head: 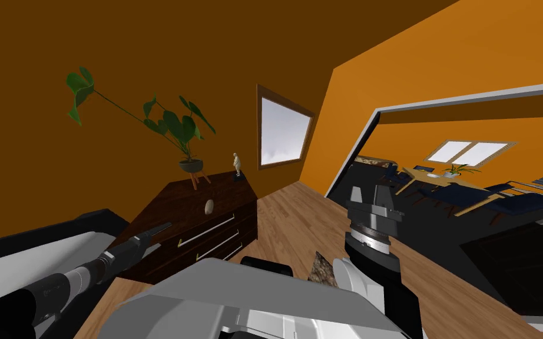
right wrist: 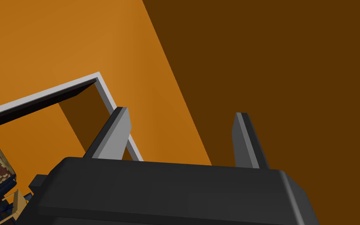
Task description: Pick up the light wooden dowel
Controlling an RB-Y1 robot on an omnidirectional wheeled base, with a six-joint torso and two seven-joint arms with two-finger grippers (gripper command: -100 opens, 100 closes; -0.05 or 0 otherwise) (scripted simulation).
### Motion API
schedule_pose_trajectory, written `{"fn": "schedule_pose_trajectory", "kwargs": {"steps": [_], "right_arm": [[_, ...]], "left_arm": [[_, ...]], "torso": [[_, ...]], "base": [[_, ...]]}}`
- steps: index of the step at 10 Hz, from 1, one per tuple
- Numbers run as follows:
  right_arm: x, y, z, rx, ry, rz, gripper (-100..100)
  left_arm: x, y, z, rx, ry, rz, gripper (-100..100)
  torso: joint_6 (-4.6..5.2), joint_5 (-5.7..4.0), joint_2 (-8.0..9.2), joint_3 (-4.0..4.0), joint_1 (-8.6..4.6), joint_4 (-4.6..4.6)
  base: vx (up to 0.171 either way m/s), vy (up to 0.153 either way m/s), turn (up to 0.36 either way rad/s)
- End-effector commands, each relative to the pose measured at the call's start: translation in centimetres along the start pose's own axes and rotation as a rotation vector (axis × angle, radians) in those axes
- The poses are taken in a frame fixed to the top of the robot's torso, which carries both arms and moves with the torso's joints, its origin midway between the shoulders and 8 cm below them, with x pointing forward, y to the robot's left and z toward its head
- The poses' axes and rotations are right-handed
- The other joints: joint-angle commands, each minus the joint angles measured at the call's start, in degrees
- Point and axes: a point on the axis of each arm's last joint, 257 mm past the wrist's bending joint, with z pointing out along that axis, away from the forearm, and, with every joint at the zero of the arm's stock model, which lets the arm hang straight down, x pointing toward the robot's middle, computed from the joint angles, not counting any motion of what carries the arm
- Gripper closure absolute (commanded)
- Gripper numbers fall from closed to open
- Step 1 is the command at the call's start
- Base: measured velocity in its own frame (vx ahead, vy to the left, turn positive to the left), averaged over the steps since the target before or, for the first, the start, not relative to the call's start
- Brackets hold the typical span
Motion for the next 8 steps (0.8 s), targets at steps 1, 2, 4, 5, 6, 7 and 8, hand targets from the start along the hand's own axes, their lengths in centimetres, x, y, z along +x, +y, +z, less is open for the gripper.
{"fn": "schedule_pose_trajectory", "kwargs": {"steps": [1, 2, 4, 5, 6, 7, 8], "right_arm": [[0.00, 0.00, 0.00, 0.000, 0.000, 0.000, 0], [0.00, 0.00, 0.00, 0.000, 0.000, 0.000, 0], [0.00, 0.00, 0.00, 0.000, 0.000, 0.000, 0], [0.00, 0.00, 0.00, 0.000, 0.000, 0.000, 0], [0.00, 0.00, 0.00, 0.000, 0.000, 0.000, 0], [0.00, 0.00, 0.00, 0.000, 0.000, 0.000, 0], [0.00, 0.00, 0.00, 0.000, 0.000, 0.000, 0]], "left_arm": [[-0.74, 0.80, -0.28, -0.040, 0.007, 0.015, -100], [-0.74, 0.80, -0.28, -0.040, 0.007, 0.015, -100], [-0.74, 0.80, -0.28, -0.040, 0.007, 0.015, -100], [-0.74, 0.80, -0.28, -0.040, 0.007, 0.015, -100], [-0.74, 0.80, -0.28, -0.040, 0.007, 0.015, -100], [-1.47, 1.54, -0.50, -0.078, 0.012, 0.030, -100], [-1.47, 1.54, -0.50, -0.078, 0.012, 0.030, -100]], "torso": [[0.00, 0.00, 0.00, 0.00, 0.00, 0.00], [0.06, 0.00, -0.15, -0.08, 0.03, -0.03], [-0.01, 0.01, -0.03, -0.02, 0.03, -0.01], [0.00, 0.01, 0.02, 0.01, 0.01, 0.00], [0.00, 0.01, 0.01, 0.01, 0.02, 0.00], [-0.01, 0.01, 0.03, 0.02, 0.02, 0.01], [0.04, 0.01, -0.08, -0.04, 0.04, -0.02]], "base": [[0.046, -0.009, -0.190], [0.033, -0.009, -0.131], [-0.008, -0.010, 0.020], [-0.002, -0.008, -0.004], [-0.006, -0.009, 0.010], [0.026, -0.009, -0.123], [0.023, -0.010, -0.104]]}}
